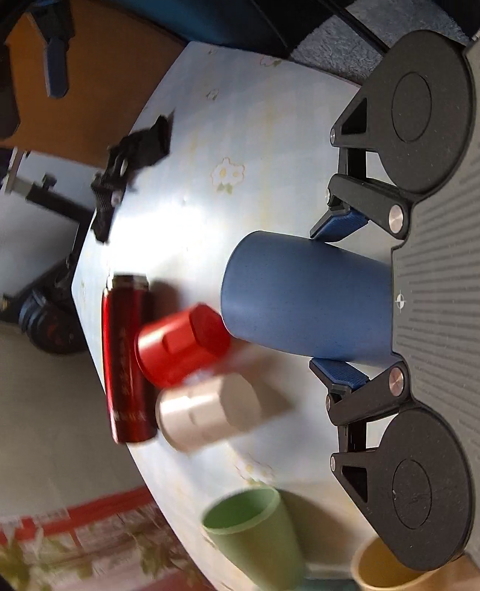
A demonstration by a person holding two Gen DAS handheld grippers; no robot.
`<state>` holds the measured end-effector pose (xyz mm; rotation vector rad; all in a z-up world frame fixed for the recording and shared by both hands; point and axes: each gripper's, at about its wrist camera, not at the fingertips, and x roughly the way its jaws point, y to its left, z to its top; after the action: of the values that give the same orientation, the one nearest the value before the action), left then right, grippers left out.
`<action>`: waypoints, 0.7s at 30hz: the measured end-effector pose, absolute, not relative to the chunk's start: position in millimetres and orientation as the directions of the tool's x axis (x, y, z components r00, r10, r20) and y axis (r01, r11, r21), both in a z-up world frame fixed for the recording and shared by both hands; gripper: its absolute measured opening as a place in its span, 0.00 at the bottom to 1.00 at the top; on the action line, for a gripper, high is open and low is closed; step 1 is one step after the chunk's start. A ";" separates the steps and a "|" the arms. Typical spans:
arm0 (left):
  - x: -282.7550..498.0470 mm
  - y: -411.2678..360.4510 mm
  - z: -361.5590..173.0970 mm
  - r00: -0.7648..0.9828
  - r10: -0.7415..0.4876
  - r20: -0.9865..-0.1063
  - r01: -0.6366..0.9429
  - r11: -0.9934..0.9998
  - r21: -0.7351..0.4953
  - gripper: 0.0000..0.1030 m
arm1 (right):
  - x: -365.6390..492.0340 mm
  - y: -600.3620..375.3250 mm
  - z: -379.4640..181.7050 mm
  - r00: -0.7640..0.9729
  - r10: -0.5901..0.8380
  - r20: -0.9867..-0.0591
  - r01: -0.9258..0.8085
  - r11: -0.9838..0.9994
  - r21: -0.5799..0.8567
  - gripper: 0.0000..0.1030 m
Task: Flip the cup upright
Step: 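Close the left tool on the blue cup's base and lift it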
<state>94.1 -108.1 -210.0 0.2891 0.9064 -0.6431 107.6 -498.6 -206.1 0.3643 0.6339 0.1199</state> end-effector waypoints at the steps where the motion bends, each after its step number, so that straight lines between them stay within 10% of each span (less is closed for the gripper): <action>1: 91.0 -96.7 -210.2 0.459 -0.380 -0.803 0.583 0.811 -0.051 0.68 | 107.6 -495.1 -206.1 0.798 0.232 -0.556 -0.010 0.928 0.372 1.00; 21: 56.4 -13.6 -192.4 0.614 -0.138 -0.777 0.015 0.986 -0.163 0.68 | 96.1 -453.5 -195.3 0.776 0.303 -0.553 -0.113 0.930 0.351 1.00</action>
<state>56.4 -13.6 -192.4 -0.1459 0.9063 -0.0881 96.1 -453.5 -195.3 0.3083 0.6461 0.2294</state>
